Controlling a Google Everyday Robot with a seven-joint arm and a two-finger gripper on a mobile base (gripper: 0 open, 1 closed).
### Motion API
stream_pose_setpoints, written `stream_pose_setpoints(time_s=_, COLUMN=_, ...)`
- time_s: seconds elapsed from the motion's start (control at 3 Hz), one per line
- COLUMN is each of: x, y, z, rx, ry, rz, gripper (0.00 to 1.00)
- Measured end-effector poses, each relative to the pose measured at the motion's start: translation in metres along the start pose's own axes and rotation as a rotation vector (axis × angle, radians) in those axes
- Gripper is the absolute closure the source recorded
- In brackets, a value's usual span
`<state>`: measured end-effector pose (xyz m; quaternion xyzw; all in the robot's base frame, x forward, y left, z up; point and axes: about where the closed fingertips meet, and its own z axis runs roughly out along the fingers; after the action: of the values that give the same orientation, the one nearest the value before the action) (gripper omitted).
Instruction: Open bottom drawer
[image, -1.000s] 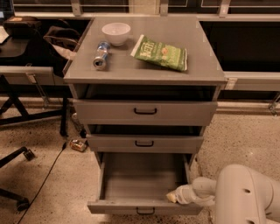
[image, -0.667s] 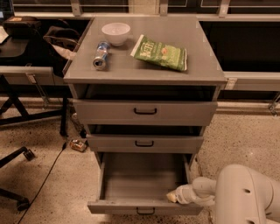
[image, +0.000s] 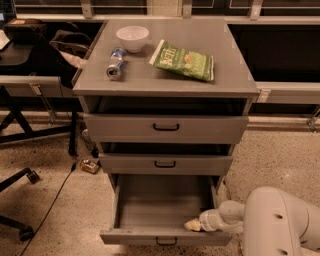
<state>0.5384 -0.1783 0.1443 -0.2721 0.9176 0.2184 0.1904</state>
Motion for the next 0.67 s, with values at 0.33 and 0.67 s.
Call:
stream_pose_setpoints(time_s=0.33, x=0.0010, y=0.0003, z=0.0029, rx=-0.023, ry=0.020, rz=-0.007, gripper=0.00)
stream_pose_setpoints(time_s=0.67, x=-0.0049, y=-0.0064, z=0.0031, rx=-0.023, ry=0.020, rz=-0.007, gripper=0.00)
